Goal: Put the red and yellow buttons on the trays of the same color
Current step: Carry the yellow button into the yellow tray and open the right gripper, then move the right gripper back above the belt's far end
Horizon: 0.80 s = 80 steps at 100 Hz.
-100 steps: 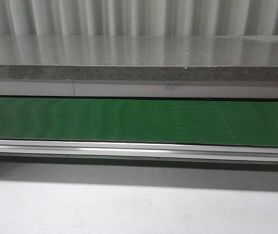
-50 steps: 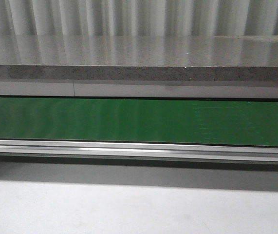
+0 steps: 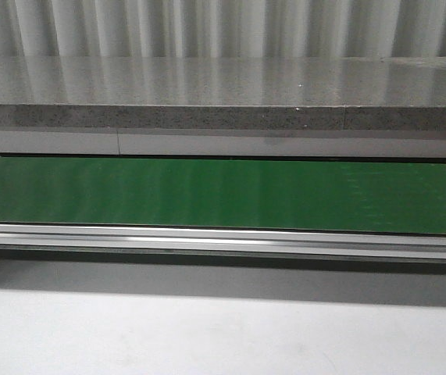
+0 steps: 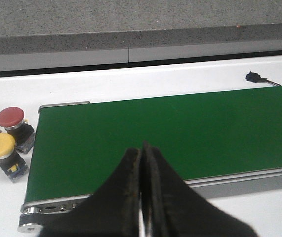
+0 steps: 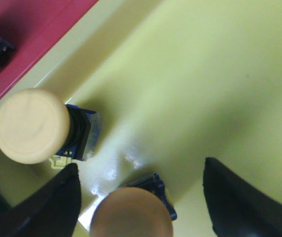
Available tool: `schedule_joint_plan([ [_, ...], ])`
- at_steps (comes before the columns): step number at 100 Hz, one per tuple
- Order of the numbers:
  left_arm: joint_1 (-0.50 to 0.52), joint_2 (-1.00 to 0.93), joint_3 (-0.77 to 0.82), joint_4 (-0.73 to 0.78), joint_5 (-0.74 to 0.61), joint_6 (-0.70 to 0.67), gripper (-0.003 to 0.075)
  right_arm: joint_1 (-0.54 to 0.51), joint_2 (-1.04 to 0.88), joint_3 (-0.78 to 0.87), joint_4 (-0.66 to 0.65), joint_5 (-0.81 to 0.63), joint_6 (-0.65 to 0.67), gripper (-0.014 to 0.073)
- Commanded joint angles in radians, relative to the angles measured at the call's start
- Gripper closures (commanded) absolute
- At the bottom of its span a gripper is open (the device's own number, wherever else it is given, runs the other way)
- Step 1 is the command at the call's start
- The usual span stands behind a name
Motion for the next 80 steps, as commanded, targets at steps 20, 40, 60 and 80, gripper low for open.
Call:
schedule_joint_plan([
  [20, -0.007, 0.000, -0.029, -0.002, -0.075, -0.002, 0.0741, 0.003, -0.140, -0.030, 0.004, 0.071, 0.001, 0.0106],
  [40, -0.007, 0.000, -0.029, -0.002, -0.075, -0.002, 0.0741, 0.076, -0.300, -0.030, 0.004, 0.166, -0.013, 0.0448],
  [60, -0.007, 0.000, -0.029, -0.002, -0.075, -0.002, 0.0741, 0.197, -0.406, -0.030, 0.004, 0.234, -0.045, 0.0659],
  [80, -0.007, 0.000, -0.029, -0.002, -0.075, -0.002, 0.0741, 0.377, -0.461, -0.030, 0.004, 0.267, -0.106, 0.0659],
])
